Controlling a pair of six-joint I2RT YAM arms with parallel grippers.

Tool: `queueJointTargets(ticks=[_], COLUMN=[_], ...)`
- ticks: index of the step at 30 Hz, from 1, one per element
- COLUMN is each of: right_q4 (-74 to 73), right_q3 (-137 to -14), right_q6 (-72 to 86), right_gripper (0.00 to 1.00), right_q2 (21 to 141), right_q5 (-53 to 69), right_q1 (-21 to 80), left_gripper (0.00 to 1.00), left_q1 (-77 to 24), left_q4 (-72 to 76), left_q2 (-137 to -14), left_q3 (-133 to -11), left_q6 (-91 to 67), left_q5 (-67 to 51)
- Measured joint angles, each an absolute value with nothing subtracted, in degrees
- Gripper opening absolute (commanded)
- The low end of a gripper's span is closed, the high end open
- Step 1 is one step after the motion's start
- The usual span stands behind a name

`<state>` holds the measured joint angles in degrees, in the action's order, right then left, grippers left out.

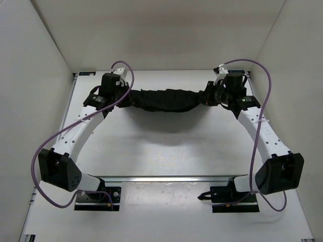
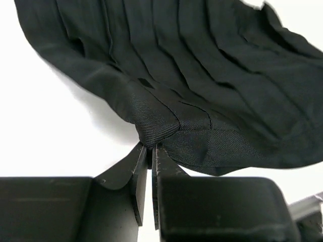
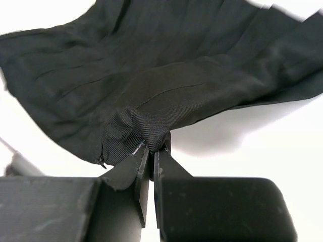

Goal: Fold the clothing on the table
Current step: Fold the skirt

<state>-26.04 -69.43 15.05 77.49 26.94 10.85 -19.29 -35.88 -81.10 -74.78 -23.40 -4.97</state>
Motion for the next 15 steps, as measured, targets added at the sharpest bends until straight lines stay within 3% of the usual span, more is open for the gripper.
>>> queueJointTargets(ticks=[6,15], right_q4=[-24.3,-32.3], right_q3=[-69.9,-46.8], right_q6=[12.6,17.4], right_gripper=[0.00,0.00], right_q2=[74.2,52.0], right_q5=[20.9,17.1], right_q1=[9.5,17.9], left_gripper=[0.00,0.00], left_q1=[-20.8,-28.1], left_q4=[-32.4,-39.5], left_q2=[-79.2,-61.0], left_q3=[-74.3,-52.5], left_q6=[-21.7,-25.2], left_q5=[-2.3,-1.1])
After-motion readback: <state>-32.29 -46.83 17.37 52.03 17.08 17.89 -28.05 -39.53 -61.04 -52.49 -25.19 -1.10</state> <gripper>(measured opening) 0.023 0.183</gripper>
